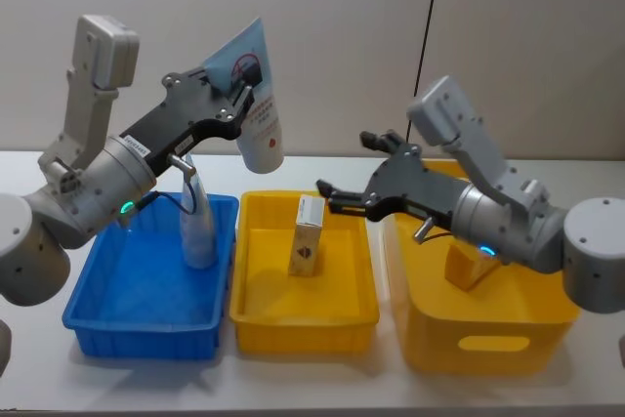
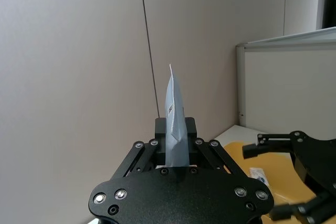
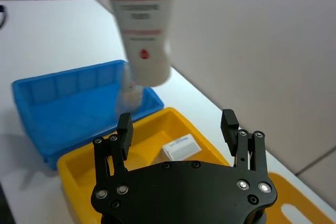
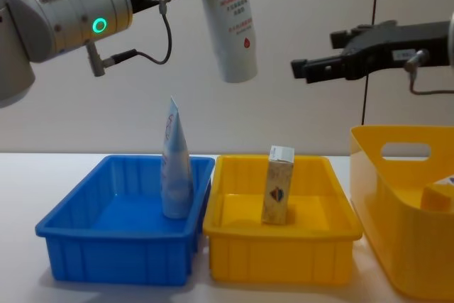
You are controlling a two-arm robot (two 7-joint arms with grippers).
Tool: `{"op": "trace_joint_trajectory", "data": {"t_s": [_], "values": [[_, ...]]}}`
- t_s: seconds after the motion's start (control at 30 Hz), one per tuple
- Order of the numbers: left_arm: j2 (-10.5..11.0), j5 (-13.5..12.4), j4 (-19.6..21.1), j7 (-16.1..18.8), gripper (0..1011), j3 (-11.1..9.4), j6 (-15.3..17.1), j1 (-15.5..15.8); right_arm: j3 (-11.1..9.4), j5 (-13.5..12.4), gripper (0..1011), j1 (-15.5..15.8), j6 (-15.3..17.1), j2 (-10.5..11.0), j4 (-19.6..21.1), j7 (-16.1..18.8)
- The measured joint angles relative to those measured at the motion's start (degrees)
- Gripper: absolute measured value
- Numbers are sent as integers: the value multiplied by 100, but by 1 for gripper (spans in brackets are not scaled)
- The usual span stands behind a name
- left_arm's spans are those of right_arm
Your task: Bimanual collaborative sorting of washing and personal care products
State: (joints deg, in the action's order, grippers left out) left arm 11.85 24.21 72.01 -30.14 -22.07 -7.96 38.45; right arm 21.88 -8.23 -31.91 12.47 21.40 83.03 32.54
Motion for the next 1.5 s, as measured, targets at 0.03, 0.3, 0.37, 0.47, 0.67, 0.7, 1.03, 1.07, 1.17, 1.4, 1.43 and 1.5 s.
{"op": "trace_joint_trajectory", "data": {"t_s": [0.03, 0.3, 0.37, 0.47, 0.67, 0.7, 1.03, 1.07, 1.17, 1.4, 1.43, 1.5], "values": [[0, 0, -3, -1, 177, -7, -9, 2, 45, 9, 1004, -29, -24, 16, -8, 48], [5, 7, -7, 1, 176, -62, -43, 8, 428, 182, 1004, -282, -262, 112, -75, 466], [10, 11, 1, 12, 177, -75, -45, -3, 486, 218, 1004, -318, -293, 119, -83, 497], [16, 15, 17, 27, 177, -85, -45, -13, 573, 277, 1004, -367, -338, 126, -90, 524], [41, 28, 81, 95, 176, -106, -35, -70, 705, 380, 1004, -436, -390, 124, -97, 515], [44, 28, 88, 103, 177, -106, -33, -77, 721, 392, 1004, -441, -394, 122, -98, 508], [80, 38, 205, 190, 177, -110, 27, -189, 825, 466, 1004, -474, -418, 97, -89, 351], [84, 39, 219, 195, 177, -109, 31, -202, 829, 467, 1004, -474, -418, 93, -89, 330], [95, 46, 258, 217, 176, -104, 46, -246, 838, 468, 1004, -473, -419, 74, -88, 286], [125, 56, 363, 258, 177, -86, 64, -350, 883, 465, 1004, -482, -404, -24, -157, 160], [133, 58, 391, 267, 176, -82, 66, -373, 889, 463, 1004, -488, -398, -37, -170, 148], [138, 59, 414, 274, 177, -79, 67, -392, 909, 457, 1004, -510, -383, -81, -216, 117]]}}
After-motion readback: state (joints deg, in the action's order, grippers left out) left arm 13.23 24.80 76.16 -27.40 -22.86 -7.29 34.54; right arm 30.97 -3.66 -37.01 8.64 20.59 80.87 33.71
